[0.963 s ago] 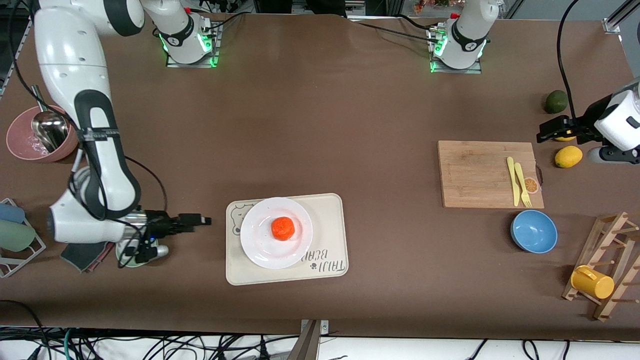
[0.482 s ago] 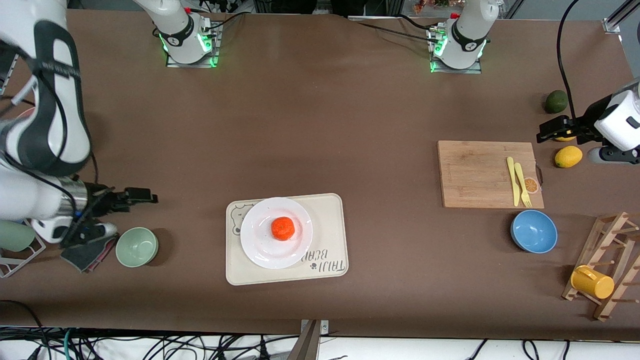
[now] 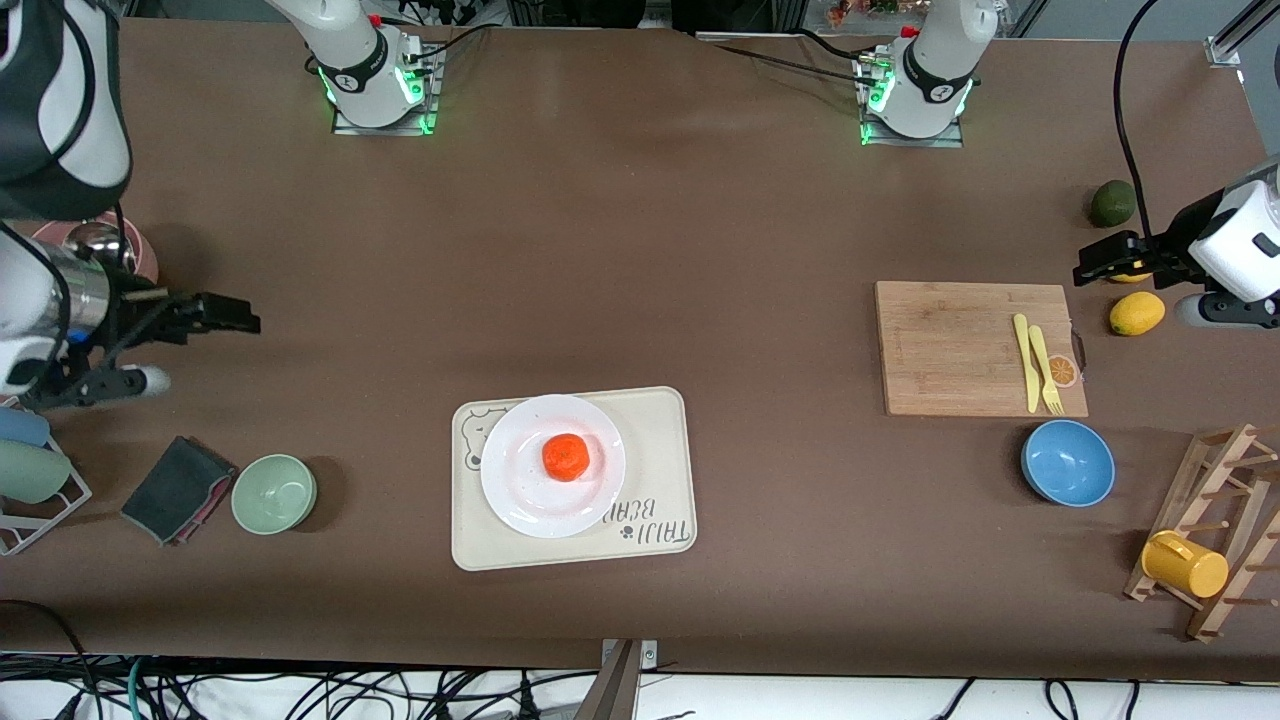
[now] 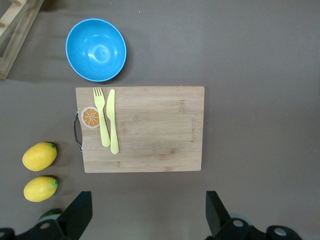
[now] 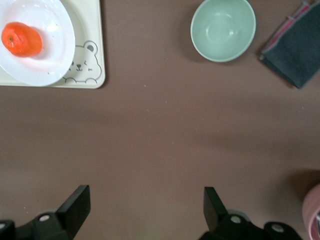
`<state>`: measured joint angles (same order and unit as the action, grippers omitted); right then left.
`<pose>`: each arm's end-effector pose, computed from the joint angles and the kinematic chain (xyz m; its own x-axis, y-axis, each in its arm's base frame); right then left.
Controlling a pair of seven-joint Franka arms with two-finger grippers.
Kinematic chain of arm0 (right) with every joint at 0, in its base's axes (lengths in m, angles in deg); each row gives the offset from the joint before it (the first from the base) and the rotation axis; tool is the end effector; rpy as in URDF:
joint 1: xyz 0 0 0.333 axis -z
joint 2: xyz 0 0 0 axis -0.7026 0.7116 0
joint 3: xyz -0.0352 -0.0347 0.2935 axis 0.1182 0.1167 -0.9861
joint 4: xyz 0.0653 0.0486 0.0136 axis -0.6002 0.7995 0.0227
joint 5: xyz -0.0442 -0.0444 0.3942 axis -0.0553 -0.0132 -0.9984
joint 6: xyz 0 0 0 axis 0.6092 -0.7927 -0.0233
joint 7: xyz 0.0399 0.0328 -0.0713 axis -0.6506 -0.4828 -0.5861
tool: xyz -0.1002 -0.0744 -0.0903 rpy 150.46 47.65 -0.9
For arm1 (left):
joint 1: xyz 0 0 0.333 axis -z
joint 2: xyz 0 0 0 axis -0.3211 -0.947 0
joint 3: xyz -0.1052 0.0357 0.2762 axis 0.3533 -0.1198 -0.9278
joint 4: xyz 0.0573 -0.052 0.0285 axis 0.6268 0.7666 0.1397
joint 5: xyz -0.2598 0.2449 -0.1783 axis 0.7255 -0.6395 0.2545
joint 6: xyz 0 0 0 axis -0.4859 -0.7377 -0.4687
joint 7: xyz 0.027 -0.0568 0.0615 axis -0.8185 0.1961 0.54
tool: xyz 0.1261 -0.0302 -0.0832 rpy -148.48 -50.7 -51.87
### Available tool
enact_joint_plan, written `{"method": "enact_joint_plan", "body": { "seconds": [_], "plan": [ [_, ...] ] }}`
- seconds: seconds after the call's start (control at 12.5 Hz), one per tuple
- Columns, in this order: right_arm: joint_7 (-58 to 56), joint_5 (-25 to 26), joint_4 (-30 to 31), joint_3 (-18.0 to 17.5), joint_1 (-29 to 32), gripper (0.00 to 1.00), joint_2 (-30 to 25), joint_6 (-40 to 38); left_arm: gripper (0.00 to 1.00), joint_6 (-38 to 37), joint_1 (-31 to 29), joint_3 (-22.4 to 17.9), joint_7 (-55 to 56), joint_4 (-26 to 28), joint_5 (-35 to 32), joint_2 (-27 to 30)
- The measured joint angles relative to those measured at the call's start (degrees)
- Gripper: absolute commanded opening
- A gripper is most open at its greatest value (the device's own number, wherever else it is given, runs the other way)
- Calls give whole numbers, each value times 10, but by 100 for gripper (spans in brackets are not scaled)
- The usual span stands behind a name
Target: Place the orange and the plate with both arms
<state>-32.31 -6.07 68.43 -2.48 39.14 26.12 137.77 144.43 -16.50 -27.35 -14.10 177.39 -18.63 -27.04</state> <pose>0.6193 0.0257 0.4594 0.9772 0.1200 -0.1749 0.1017 -0.9887 -0.1098 0.5718 0.0243 0.4842 0.9904 -0.0049 -0.1381 0.0000 -0.9994 0.0355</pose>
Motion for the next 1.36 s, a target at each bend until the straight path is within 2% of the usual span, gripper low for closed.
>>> {"method": "enact_joint_plan", "body": {
  "seconds": [0.16,0.32,0.56,1.36],
  "plan": [
    [0,7,40,4,0,100,-48,-5,100,0,0,0,0,0,0,0],
    [0,9,51,14,0,100,-69,-12,100,0,0,0,0,0,0,0],
    [-12,36,51,23,2,100,-71,-12,100,0,0,0,0,0,0,0],
    [-10,49,55,24,2,100,-101,-33,100,0,0,0,0,0,0,0]
  ]
}}
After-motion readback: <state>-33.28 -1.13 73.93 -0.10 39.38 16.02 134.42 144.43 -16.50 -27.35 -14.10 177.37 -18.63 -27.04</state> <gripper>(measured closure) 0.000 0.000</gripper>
